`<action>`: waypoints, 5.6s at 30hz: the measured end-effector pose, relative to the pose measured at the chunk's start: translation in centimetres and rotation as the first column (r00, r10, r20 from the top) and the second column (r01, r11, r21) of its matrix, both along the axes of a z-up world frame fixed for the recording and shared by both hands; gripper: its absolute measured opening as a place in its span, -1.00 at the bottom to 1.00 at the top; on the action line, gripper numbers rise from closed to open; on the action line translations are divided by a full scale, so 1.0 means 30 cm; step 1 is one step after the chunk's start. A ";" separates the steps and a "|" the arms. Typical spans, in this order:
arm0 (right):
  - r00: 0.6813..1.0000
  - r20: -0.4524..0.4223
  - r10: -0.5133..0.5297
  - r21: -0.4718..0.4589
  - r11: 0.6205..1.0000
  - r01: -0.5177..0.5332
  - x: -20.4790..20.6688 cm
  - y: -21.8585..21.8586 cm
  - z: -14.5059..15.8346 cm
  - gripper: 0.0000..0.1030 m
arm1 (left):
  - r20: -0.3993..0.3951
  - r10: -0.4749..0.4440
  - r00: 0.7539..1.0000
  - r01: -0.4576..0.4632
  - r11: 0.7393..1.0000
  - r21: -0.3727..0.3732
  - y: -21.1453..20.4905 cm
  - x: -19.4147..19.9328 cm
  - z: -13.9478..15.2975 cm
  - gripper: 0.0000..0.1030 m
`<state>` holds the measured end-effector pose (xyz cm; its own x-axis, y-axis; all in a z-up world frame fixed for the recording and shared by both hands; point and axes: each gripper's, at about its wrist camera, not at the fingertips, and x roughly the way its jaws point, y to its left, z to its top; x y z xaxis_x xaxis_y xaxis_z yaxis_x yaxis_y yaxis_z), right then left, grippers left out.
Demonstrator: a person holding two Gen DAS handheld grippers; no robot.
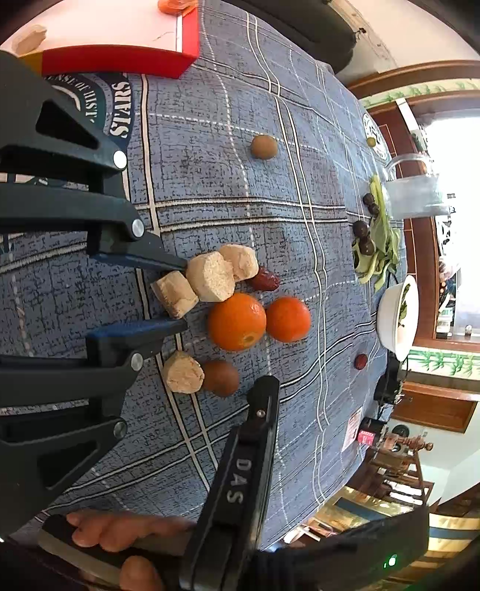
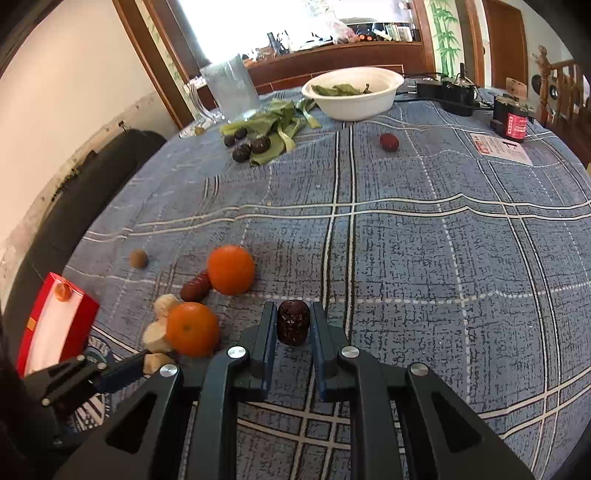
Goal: Organize fruits
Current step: 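Grasp another pale cube with the left tool while the right tool grasps a dark date, then carry the pale cube over the tray with the left tool while the right tool holds the date, then open the left tool over the tray while the right tool releases the dark date into it, then grasp a round tan biscuit with the right tool while the left tool grasps another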
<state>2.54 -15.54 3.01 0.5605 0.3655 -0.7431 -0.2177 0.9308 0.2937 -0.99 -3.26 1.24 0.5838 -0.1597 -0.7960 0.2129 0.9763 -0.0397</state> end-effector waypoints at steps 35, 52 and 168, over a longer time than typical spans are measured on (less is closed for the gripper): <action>0.946 0.287 -0.151 0.208 0.974 0.093 -0.132 -0.110 0.151 -0.69 | 0.318 0.224 0.921 -0.212 0.975 -0.070 0.288 -0.429 0.364 -0.47; 0.933 0.303 -0.193 0.169 0.975 0.147 -0.128 -0.124 0.136 -0.69 | 0.332 0.329 0.884 -0.321 0.944 -0.082 0.424 -0.493 0.340 -0.47; 0.987 -0.006 0.162 0.018 0.987 -0.162 -0.185 0.151 -0.008 -0.24 | 0.129 0.077 0.989 -0.100 0.978 0.184 0.157 -0.194 0.099 0.59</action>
